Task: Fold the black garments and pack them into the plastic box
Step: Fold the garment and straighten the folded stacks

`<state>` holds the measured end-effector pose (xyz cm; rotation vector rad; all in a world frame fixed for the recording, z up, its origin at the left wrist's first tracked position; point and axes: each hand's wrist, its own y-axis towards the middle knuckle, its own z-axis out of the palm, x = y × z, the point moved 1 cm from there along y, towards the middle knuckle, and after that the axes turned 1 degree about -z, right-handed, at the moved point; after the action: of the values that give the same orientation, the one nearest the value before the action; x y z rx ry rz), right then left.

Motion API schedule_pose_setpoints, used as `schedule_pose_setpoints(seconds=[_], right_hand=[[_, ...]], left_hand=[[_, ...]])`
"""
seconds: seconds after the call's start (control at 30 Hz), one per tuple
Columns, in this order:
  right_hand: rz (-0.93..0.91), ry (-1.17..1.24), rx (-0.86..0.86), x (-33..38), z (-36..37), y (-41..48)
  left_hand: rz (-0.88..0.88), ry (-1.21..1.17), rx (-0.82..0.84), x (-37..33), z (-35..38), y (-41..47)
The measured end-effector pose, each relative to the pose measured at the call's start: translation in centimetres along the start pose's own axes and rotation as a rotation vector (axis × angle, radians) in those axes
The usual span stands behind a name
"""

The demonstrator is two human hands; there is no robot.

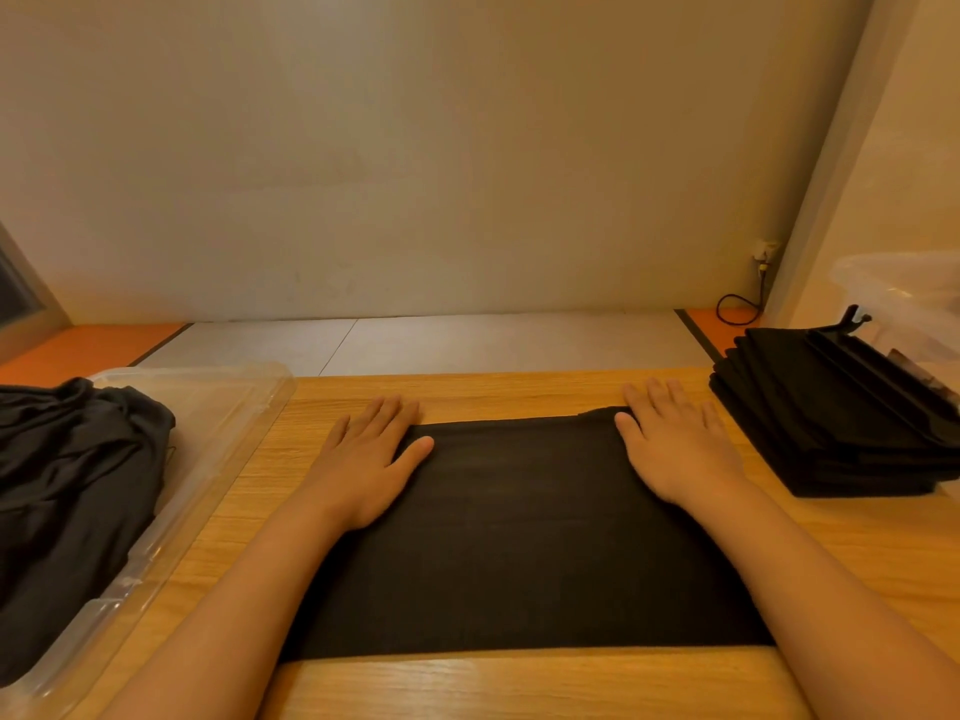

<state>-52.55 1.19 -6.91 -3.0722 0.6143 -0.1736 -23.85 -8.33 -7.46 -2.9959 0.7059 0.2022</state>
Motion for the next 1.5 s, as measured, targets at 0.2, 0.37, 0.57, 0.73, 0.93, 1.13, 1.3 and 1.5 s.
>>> schedule_pose_setpoints(seconds=[0.2,0.37,0.57,0.73,0.93,1.13,1.3,1.5], right_hand=[[-0.286,0.032,-0.198,6.0,-2.6,-4.8],[-0.488,0.035,-0.031,9.9,0.7,-9.7],[-0.395,0.016,0.071,7.4,1.1,-9.5],[-0.239,0.01,0.049,3.4,0.6,-9.5],[-0.072,0.033,0.063,-1.4,0.1,-10.1],[-0.134,0.071,-0.136,2.8,-1.6,-12.9],[-0.376,0.03,0.016,8.5,0.9,-15.4],[-0.249,0.014,0.061,2.6,0.1,-16.4]], left_hand=[[0.218,-0.011,-0.16,-3.4,-2.5,-2.6],[0.27,0.003,-0.027,-6.1,-0.8,-6.6],[0.253,-0.029,0.02,-4.3,0.8,-7.5],[0.172,-0.023,0.0,-2.2,0.5,-8.5],[0.081,-0.113,0.027,0.6,-0.3,-10.2],[0.087,-0.104,-0.132,-3.8,-1.0,-12.5],[0.112,-0.047,-0.037,-9.0,1.3,-13.9],[0.221,-0.007,0.048,-6.9,0.9,-14.3]])
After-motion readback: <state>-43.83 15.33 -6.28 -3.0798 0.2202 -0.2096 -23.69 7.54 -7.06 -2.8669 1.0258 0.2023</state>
